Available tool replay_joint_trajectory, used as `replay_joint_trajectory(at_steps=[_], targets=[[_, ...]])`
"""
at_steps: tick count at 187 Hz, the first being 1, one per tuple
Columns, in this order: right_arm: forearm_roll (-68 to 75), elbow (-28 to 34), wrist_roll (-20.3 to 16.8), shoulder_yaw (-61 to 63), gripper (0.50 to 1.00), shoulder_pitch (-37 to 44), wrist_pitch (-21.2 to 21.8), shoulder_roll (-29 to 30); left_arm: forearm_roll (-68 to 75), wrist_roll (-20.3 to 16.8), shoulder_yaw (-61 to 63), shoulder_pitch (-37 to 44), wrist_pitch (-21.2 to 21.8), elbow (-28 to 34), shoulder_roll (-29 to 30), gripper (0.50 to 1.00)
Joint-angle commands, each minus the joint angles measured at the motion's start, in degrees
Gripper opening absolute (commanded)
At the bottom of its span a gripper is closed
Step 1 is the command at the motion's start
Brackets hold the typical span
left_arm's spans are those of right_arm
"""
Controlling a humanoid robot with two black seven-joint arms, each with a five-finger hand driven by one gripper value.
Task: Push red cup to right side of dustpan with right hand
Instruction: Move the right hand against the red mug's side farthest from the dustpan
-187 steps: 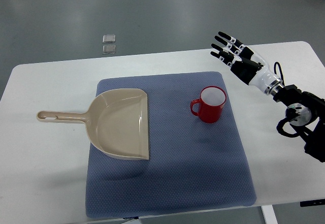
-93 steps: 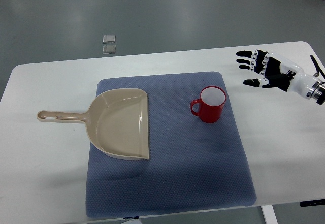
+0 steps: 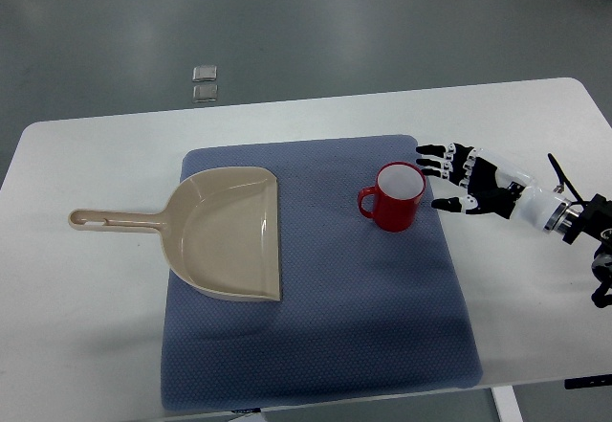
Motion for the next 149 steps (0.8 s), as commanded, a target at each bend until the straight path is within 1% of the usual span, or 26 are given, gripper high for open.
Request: replay_joint_trajectory(at_steps=[1,53,149], targets=[[0.0,-0.3,0.0,-0.1,0.932,-0.1,-2.0,1.3,0.0,0.0,-0.1,0.0,0.0,0.0,0.0,1.0],[0.0,-0.8,0.0,-1.5,0.932,-0.1,-6.6,4.8,0.0,0.0,-0.1,0.0,0.0,0.0,0.0,1.0],[-0.1,-2.7,0.0,-1.5,0.932,-0.1,-6.9,8.4,0.0,0.0,0.0,0.0,0.0,0.0,0.0,1.0]])
